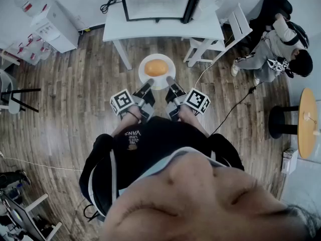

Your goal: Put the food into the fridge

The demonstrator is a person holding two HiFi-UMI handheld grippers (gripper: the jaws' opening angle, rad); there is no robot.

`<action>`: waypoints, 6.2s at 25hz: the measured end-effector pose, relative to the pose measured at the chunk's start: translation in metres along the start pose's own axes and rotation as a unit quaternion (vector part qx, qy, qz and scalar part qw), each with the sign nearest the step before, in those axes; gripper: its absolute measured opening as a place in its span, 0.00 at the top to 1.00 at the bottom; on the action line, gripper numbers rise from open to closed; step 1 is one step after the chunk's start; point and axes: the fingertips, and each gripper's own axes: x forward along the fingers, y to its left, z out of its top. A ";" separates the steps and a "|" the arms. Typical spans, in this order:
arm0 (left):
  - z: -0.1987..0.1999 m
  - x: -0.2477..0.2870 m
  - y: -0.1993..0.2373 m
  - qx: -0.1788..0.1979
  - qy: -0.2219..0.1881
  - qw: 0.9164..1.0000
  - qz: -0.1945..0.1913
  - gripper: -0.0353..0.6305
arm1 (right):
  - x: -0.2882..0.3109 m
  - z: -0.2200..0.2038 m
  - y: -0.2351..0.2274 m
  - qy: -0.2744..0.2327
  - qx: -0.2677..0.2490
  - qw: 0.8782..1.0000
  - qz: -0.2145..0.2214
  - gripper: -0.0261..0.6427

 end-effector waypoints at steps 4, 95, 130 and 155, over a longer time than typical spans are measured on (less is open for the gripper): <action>0.000 -0.002 0.004 -0.001 0.001 1.000 0.009 0.90 | -0.001 -0.002 -0.001 -0.002 0.003 1.000 -0.002 0.93; 0.098 0.154 0.047 -0.046 -0.067 0.996 0.035 0.90 | 0.136 0.135 -0.060 0.058 0.026 0.998 0.016 0.93; 0.242 0.219 0.048 -0.043 0.008 0.999 0.011 0.90 | 0.272 0.184 -0.039 -0.020 0.023 1.000 0.002 0.93; 0.286 0.242 0.058 -0.049 0.056 0.997 0.007 0.90 | 0.315 0.196 -0.044 -0.060 0.029 0.998 -0.019 0.93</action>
